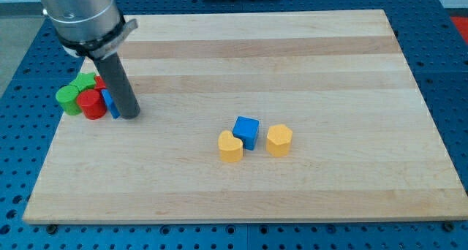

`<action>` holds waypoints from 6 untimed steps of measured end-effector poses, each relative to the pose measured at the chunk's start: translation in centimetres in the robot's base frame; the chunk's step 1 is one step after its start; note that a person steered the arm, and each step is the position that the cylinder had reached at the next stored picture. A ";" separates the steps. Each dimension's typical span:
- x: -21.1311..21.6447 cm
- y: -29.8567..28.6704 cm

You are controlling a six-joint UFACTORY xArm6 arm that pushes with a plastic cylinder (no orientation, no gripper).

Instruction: Take the yellow heart into the group of blocks

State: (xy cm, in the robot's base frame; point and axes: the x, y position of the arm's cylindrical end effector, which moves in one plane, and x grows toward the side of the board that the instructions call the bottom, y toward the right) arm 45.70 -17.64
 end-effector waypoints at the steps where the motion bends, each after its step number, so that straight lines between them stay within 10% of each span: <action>1: 1.1 6.4; 4: 11.1 12.1; 6: 10.1 19.0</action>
State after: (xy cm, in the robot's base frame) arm 55.78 1.33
